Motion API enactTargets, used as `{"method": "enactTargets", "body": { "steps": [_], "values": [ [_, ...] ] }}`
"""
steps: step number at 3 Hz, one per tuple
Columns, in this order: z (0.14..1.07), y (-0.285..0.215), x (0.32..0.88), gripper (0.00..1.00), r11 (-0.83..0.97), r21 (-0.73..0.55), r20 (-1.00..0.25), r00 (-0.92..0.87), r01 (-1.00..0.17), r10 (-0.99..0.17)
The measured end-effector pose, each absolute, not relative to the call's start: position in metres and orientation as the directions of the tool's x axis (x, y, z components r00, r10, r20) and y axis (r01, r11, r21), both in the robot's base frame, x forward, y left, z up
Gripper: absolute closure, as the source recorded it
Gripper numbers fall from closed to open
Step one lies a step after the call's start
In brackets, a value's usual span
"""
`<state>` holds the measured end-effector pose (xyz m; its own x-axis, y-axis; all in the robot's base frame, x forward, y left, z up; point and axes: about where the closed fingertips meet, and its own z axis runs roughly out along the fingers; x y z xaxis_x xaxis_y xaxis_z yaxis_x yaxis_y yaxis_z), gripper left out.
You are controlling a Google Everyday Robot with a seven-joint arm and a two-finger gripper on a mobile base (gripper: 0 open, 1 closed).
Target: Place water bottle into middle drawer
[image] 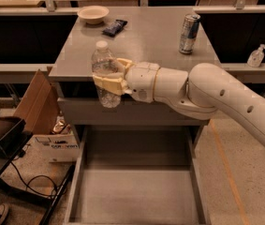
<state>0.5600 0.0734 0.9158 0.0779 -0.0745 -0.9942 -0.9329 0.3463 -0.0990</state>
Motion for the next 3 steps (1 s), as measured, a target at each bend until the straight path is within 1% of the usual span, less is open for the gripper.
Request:
{"method": "enactTargets", "body": {
  "steps": [1,2,3],
  "values": [
    [0.916,0.074,0.560,1.00,0.346,-0.099,-0.994,0.078,-0.933,-0.075],
    [0.887,0.084,0.555,1.00,0.339,-0.092,-0.994,0.064,-0.936,-0.090],
    [0.810,0.087,0.522,1.00,0.314,-0.086,-0.994,0.059,-0.945,-0.093]
  ]
}}
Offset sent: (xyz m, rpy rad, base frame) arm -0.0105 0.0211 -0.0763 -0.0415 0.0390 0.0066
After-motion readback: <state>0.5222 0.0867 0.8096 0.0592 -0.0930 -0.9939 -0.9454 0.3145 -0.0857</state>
